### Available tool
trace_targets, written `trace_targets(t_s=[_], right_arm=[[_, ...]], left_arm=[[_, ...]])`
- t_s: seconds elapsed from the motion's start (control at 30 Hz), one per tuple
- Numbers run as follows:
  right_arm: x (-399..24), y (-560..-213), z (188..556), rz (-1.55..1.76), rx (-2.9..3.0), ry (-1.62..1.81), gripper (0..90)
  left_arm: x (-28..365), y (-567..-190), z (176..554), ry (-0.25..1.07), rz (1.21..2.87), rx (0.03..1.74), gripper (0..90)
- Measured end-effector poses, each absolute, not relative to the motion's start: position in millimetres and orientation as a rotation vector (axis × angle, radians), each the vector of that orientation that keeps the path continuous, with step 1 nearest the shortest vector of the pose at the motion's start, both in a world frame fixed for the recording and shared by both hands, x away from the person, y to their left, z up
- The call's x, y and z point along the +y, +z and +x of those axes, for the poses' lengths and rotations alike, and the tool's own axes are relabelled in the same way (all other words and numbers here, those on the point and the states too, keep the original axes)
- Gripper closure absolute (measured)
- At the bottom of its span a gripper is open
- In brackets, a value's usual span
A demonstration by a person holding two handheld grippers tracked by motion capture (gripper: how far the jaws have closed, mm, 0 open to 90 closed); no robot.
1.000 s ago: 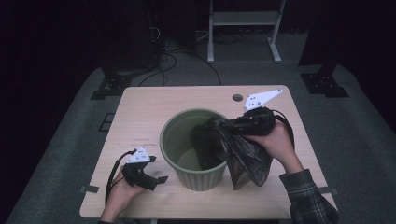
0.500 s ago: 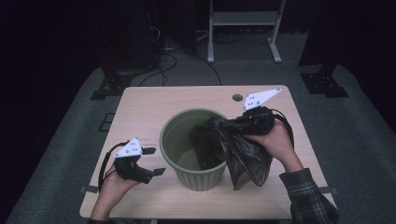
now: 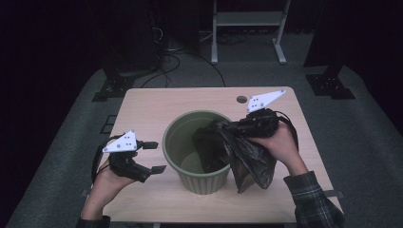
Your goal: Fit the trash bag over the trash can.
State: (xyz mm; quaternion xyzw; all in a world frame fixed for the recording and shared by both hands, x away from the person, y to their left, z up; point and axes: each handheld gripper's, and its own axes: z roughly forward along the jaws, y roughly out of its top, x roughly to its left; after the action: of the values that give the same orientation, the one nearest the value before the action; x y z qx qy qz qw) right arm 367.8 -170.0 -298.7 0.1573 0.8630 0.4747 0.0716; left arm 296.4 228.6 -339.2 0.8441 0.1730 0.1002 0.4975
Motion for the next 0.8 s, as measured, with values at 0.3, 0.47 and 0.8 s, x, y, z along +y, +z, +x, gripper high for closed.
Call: trace_targets(t_s=[0.3, 0.47, 0.8], right_arm=[[-169, -298, 368, 0.467, 2.593, 1.425, 83.7], [-163, -298, 369, 0.439, 2.609, 1.424, 83.9], [-150, -296, 368, 0.363, 2.651, 1.448, 87.4]], left_arm=[[223, -313, 297, 0.266, 2.02, 0.361, 14.9], [212, -298, 299, 0.268, 2.005, 0.324, 15.0], [191, -285, 314, 0.255, 2.018, 0.273, 19.1]])
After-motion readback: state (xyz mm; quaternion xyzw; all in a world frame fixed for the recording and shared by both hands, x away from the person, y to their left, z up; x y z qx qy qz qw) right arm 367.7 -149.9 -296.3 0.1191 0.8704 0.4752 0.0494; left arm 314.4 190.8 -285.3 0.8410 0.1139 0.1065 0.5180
